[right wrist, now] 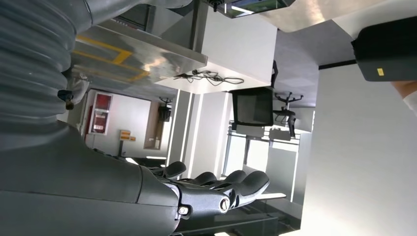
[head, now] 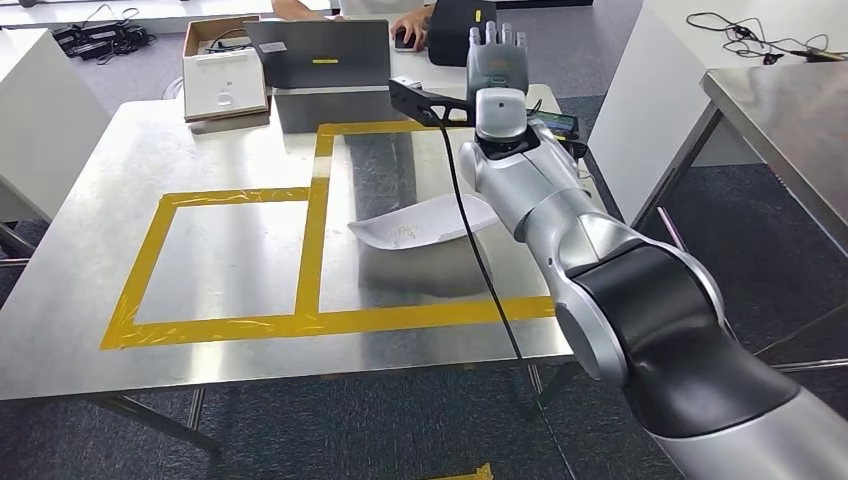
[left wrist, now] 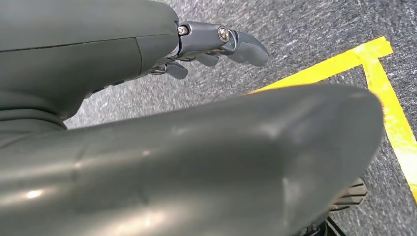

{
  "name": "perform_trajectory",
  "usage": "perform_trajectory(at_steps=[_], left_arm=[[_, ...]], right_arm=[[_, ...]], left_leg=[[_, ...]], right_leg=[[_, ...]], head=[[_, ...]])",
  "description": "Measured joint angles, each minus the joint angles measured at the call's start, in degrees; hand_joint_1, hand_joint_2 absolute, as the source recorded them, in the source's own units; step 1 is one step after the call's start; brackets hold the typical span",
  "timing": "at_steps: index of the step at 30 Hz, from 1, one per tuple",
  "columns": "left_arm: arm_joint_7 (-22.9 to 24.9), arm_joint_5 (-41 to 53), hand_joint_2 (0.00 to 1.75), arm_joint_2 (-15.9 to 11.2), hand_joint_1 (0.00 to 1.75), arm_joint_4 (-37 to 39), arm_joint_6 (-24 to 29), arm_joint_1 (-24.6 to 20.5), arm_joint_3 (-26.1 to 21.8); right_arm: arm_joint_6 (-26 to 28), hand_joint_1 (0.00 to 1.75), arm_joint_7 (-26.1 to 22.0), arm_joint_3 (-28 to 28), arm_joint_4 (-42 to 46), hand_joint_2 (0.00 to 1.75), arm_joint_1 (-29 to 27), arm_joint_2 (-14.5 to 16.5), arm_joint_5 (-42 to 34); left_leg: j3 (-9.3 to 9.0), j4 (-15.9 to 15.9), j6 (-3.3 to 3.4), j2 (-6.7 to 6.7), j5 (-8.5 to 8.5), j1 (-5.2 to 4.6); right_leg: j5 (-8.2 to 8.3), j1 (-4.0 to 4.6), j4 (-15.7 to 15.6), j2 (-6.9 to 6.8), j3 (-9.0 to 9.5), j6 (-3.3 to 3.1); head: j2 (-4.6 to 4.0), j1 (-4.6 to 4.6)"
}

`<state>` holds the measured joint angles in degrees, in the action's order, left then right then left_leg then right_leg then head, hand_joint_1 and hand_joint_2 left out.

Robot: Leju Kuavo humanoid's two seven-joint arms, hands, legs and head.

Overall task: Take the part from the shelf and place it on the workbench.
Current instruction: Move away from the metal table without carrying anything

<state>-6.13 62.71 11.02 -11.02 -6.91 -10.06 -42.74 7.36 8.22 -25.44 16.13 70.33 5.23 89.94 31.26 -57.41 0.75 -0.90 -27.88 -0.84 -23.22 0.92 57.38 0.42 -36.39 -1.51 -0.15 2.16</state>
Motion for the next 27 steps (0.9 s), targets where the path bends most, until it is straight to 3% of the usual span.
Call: perform_trajectory(at_steps=[7, 11, 13, 15, 16, 17, 18, 20, 22, 25, 27], left_arm=[[0.3, 0.2, 0.00, 0.0, 0.00, 0.0, 0.0, -0.1, 0.7], [0.5, 0.3, 0.00, 0.1, 0.00, 0.0, 0.0, -0.2, 1.0], [0.5, 0.4, 0.00, 0.3, 0.00, -0.1, 0.0, -0.3, 1.0], [0.5, 0.4, 0.00, 0.3, 0.00, -0.1, 0.0, -0.3, 1.0], [0.5, 0.4, 0.00, 0.3, 0.00, -0.1, 0.0, -0.3, 1.0], [0.4, 0.4, 0.00, 0.3, 0.00, -0.1, 0.0, -0.2, 1.0], [0.3, 0.4, 0.00, 0.3, 0.00, -0.1, 0.0, -0.2, 1.0], [0.1, 0.4, 0.00, 0.3, 0.00, -0.1, 0.0, -0.2, 1.0], [0.0, 0.4, 0.00, 0.3, 0.00, -0.1, 0.0, -0.3, 1.0], [0.0, 0.4, 0.00, 0.2, 0.00, -0.2, 0.0, -0.2, 1.0], [-0.1, 0.4, 0.00, 0.1, 0.00, -0.2, 0.0, -0.1, 1.0]], right_arm=[[0.1, 0.00, -0.1, 0.0, 0.0, 1.75, 0.0, -0.7, 0.0], [0.1, 0.00, -0.2, 0.0, 0.1, 1.75, 0.0, -0.9, 0.0], [0.1, 0.00, -0.2, 0.0, 0.1, 1.75, 0.1, -1.1, 0.0], [0.0, 0.00, -0.1, 0.0, 0.2, 1.75, -0.1, -1.2, 0.0], [0.0, 0.00, -0.1, 0.0, 0.2, 1.75, -0.3, -1.2, 0.0], [0.0, 0.00, -0.1, 0.0, 0.2, 1.75, -0.5, -1.3, 0.0], [0.0, 0.00, -0.1, 0.0, 0.2, 1.75, -0.5, -1.4, 0.0], [0.0, 0.00, -0.1, 0.0, 0.2, 1.75, -0.5, -1.4, 0.0], [0.0, 0.00, -0.2, 0.0, 0.2, 1.75, -0.3, -1.3, 0.0], [-0.1, 0.00, -0.2, 0.0, 0.2, 1.75, -0.4, -1.3, 0.0], [-0.1, 0.00, -0.2, 0.0, 0.2, 1.75, -0.4, -1.3, 0.0]], left_leg=[[0.13, -0.3, 0.34, 0.01, -0.12, -0.37], [-0.08, 0.3, 1.17, 0.21, 0.90, -0.11], [-0.08, 0.9, 1.56, 0.46, 1.50, 0.25], [0.26, 0.8, 1.67, 0.54, 1.63, 0.35], [0.45, 0.6, 1.65, 0.56, 1.63, 0.44], [0.67, 0.3, 1.58, 0.57, 1.61, 0.56], [0.91, 0.0, 1.45, 0.57, 1.54, 0.71], [1.43, -0.9, 0.90, 0.56, 1.23, 1.03], [2.04, -1.7, 0.03, 0.50, 0.99, 1.10], [2.65, -2.0, -1.23, 0.31, 1.23, 0.99], [3.47, -3.1, -1.96, 0.36, 0.07, 1.10]], right_leg=[[0.13, -0.22, 0.0, 0.00, -0.01, 0.41], [-0.28, -0.39, 0.7, 0.06, -0.37, 1.15], [-3.37, -0.49, 5.2, 0.06, -2.36, 1.76], [-7.16, -0.89, 13.0, -0.01, -5.51, 2.36], [-8.07, -1.15, 15.9, -0.04, -6.62, 2.59], [-7.98, -1.42, 17.0, -0.07, -6.87, 2.82], [-6.89, -1.68, 15.8, -0.12, -6.03, 3.03], [-3.94, -2.15, 8.6, -0.20, -1.95, 3.50], [-2.78, -2.13, 3.4, -0.03, 1.01, 3.35], [-2.91, -1.97, 2.6, 0.09, 1.00, 2.02], [-2.40, -2.08, 2.3, -0.06, 0.64, 1.03]], head=[[0.00, -0.01], [0.00, 0.06], [0.00, 0.25], [0.00, 0.38], [0.00, 0.38], [0.00, 0.39], [0.00, 0.39], [0.00, 0.39], [0.00, 0.41], [0.00, 0.43], [0.00, 0.37]])
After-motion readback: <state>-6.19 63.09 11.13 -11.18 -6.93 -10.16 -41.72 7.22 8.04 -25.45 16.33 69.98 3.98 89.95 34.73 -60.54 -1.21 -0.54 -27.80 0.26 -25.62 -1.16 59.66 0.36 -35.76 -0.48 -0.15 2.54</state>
